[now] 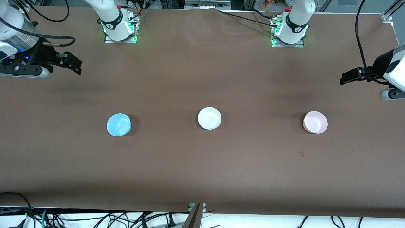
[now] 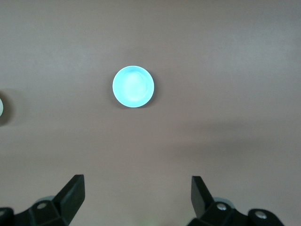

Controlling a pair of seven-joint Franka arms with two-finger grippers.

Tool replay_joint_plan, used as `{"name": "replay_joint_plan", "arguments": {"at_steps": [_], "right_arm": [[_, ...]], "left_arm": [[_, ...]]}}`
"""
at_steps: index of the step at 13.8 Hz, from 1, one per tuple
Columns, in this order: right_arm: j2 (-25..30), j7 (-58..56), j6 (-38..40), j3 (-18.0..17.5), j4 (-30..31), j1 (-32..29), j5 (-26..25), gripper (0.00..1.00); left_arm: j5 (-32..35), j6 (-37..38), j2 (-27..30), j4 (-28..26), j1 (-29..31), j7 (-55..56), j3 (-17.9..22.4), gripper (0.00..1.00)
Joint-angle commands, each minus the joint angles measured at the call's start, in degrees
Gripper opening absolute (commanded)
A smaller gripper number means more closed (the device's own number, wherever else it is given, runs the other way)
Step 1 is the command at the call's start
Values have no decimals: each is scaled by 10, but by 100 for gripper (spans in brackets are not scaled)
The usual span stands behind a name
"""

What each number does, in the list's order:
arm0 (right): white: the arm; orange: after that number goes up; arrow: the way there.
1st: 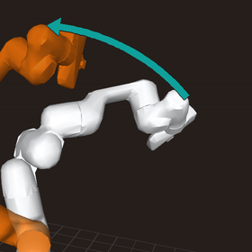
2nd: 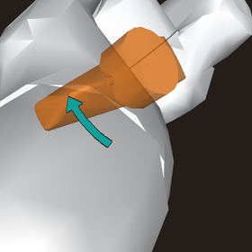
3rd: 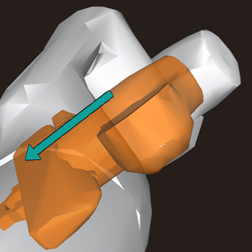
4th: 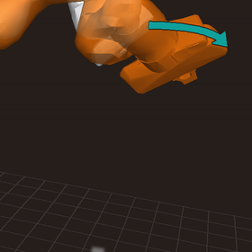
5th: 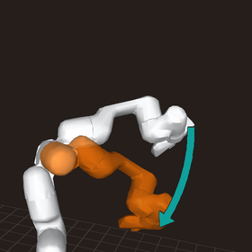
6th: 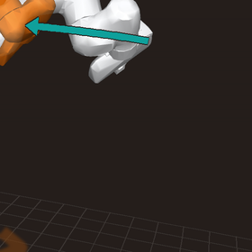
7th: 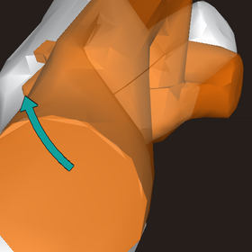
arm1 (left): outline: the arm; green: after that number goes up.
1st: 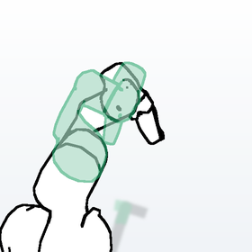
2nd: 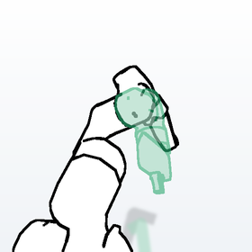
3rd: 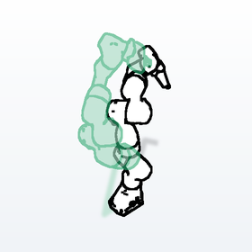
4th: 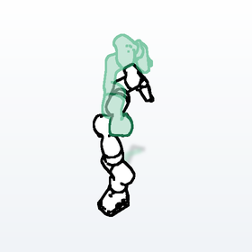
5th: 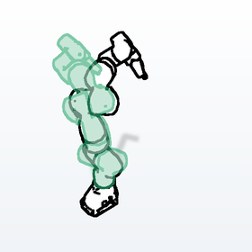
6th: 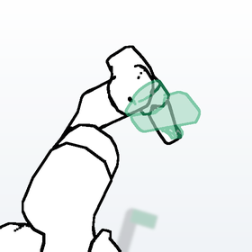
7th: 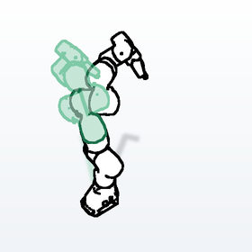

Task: Stack pink and blue bowls on white bowl
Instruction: 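Grasp the pink bowl rim with the left gripper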

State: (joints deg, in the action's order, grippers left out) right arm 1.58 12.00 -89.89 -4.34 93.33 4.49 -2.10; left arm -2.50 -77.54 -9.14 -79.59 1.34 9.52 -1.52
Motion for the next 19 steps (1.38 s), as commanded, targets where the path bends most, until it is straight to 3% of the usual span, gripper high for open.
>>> {"name": "replay_joint_plan", "arguments": {"at_steps": [1,6,9,13,16,19], "right_arm": [[4,7,-5,20,6,18,10,100],[-7,6,-1,17,-2,18,24,100],[-16,8,-5,18,-4,18,30,100],[-16,8,-5,17,-7,19,36,100],[-16,8,-5,12,-10,20,43,100],[-18,7,-7,12,-13,19,45,100]], "left_arm": [[14,0,0,2,-2,-10,0,100],[12,-4,-7,-2,9,-16,5,100],[13,-59,-34,-34,29,-48,18,100],[3,-191,-90,-107,38,-124,43,100],[-45,-299,-137,-158,70,-185,45,100],[-60,-379,-189,-168,89,-248,46,100]]}}
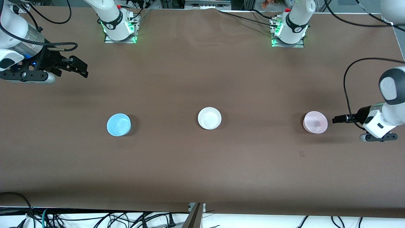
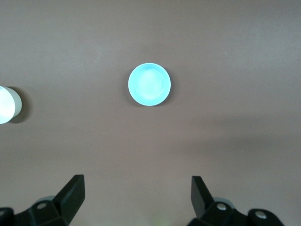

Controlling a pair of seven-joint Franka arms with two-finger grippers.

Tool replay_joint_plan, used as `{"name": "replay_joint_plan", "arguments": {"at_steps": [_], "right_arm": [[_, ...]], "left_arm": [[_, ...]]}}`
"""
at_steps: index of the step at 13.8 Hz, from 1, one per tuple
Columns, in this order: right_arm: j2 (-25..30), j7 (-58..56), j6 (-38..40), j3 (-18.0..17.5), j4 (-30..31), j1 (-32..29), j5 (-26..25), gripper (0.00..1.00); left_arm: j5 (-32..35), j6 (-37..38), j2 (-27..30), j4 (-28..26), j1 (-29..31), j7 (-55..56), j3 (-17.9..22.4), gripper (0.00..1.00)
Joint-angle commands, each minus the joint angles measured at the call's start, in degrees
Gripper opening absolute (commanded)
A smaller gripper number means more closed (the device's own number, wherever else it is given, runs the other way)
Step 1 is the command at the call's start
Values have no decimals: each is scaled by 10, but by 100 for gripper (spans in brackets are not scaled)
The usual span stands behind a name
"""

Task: Stack pink and blue bowls on white bowl
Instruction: 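Grasp the pink bowl rim with the left gripper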

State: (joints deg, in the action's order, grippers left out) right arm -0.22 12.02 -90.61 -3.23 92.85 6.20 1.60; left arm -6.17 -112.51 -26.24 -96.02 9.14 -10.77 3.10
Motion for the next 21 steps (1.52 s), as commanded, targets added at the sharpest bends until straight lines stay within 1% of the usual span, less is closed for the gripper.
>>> {"name": "replay_joint_plan", "arguments": {"at_steps": [1,3,5,7,9,11,14,16,17,19,21], "right_arm": [[1,7,-1,1,-9,2,8,100],[1,7,-4,1,-9,2,9,100],[1,7,-10,-3,-9,3,8,100],[1,7,-18,-4,-9,3,8,100],[2,8,-20,-14,-9,3,8,100],[2,7,-21,-15,-9,2,7,100],[2,7,-16,-13,-9,0,7,100],[2,7,-16,-13,-9,0,7,100],[1,7,-18,-13,-9,0,7,100],[1,6,-31,-13,-9,0,3,100],[1,7,-39,-13,-9,0,4,100]], "left_arm": [[-37,-44,-32,-4,18,-63,-1,100],[-67,-72,-57,-9,29,-102,-1,100],[-94,-107,-56,-50,28,-108,6,100],[-101,-147,-53,-89,25,-109,6,99],[-101,-158,-52,-102,24,-109,7,92],[-103,-159,-52,-106,23,-109,7,78],[-122,-159,-53,-113,21,-109,8,44],[-123,-158,-53,-113,20,-108,8,12],[-123,-157,-53,-114,20,-109,8,0],[-123,-152,-52,-110,20,-107,8,0],[-125,-116,-43,-92,12,-97,6,0]]}}
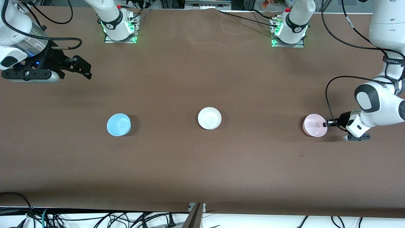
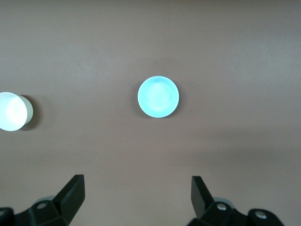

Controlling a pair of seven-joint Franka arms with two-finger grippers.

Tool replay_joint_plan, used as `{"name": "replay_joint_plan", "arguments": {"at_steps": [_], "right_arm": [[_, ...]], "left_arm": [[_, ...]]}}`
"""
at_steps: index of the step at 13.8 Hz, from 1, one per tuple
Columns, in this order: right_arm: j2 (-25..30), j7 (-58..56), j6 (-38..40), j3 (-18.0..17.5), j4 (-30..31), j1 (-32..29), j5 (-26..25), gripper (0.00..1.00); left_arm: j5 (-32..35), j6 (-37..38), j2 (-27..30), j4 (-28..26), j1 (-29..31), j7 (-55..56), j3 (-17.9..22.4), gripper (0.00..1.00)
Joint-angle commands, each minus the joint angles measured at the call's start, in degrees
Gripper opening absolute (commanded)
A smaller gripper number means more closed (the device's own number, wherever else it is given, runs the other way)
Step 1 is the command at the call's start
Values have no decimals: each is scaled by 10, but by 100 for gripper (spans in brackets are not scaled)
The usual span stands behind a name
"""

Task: Stack pink and blue bowls on white bowl
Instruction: 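Grasp the pink bowl rim with the left gripper, then set the pink bowl into the white bowl with the left gripper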

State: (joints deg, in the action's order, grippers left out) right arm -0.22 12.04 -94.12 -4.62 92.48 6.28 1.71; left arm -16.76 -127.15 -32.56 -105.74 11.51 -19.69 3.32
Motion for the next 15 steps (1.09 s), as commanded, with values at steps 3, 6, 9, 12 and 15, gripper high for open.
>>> {"name": "replay_joint_plan", "arguments": {"at_steps": [3,6,9,12,15], "right_arm": [[0,4,2,1,-5,-2,5,100],[-3,3,2,1,-5,-3,5,100],[-4,6,2,3,-5,-5,5,100],[-18,0,-2,3,-5,-3,2,100],[-33,5,0,3,-5,-3,5,100]], "left_arm": [[-36,62,34,36,-49,62,-15,0],[-27,62,38,62,-56,170,-94,0],[-18,56,28,87,-93,296,-158,0],[-18,36,8,111,-143,377,-186,0],[-20,0,-21,128,-198,418,-187,0]]}}
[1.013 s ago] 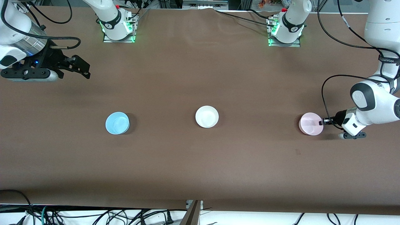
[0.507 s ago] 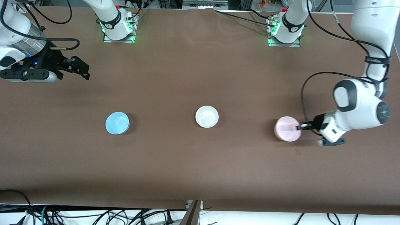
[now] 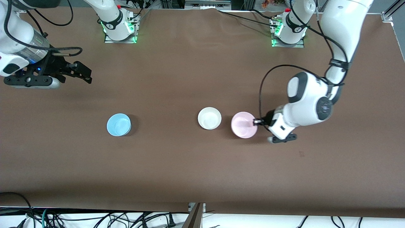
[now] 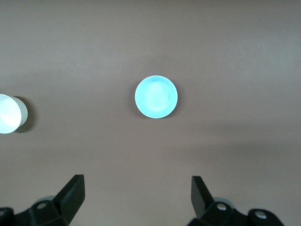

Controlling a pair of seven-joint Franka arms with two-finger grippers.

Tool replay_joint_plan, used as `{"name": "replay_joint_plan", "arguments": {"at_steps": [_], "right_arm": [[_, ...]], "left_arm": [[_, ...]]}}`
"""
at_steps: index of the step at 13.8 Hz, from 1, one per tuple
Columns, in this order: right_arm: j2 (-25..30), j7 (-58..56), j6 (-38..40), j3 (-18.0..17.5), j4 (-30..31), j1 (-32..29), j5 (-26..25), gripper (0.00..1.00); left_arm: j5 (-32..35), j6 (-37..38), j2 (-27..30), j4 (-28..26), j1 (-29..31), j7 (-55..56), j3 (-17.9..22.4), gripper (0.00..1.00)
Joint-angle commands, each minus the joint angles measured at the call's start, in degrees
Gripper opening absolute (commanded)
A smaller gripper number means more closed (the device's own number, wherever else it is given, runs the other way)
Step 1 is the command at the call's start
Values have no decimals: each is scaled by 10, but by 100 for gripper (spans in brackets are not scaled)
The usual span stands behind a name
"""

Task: Stack pink and blue bowls on white bowl
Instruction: 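Set the pink bowl into the white bowl with the left gripper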

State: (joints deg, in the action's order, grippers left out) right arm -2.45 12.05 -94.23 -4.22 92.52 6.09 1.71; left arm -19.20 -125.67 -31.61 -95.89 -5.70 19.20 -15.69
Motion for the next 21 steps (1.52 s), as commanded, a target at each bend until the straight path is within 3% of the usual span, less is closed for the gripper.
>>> {"name": "replay_joint_plan", "arguments": {"at_steps": [1,7,12,15,18,21], "right_arm": [[-15,5,-1,-1,-6,1,-2,100],[-53,-3,-3,2,-5,-6,-12,100],[-65,-4,-4,1,-8,-7,-18,100],[-117,-3,-5,2,-9,-8,-14,100],[-120,-3,-12,1,-9,-8,-8,100],[-135,3,-53,0,-4,-2,-8,100]], "left_arm": [[3,-30,-37,29,-42,45,3,0],[7,-69,-49,28,-107,77,-5,0],[34,-79,-66,26,-117,78,-14,0],[60,-79,-75,27,-118,78,-14,0],[61,-79,-77,27,-118,78,-19,0],[61,-79,-81,27,-118,78,-19,0]]}}
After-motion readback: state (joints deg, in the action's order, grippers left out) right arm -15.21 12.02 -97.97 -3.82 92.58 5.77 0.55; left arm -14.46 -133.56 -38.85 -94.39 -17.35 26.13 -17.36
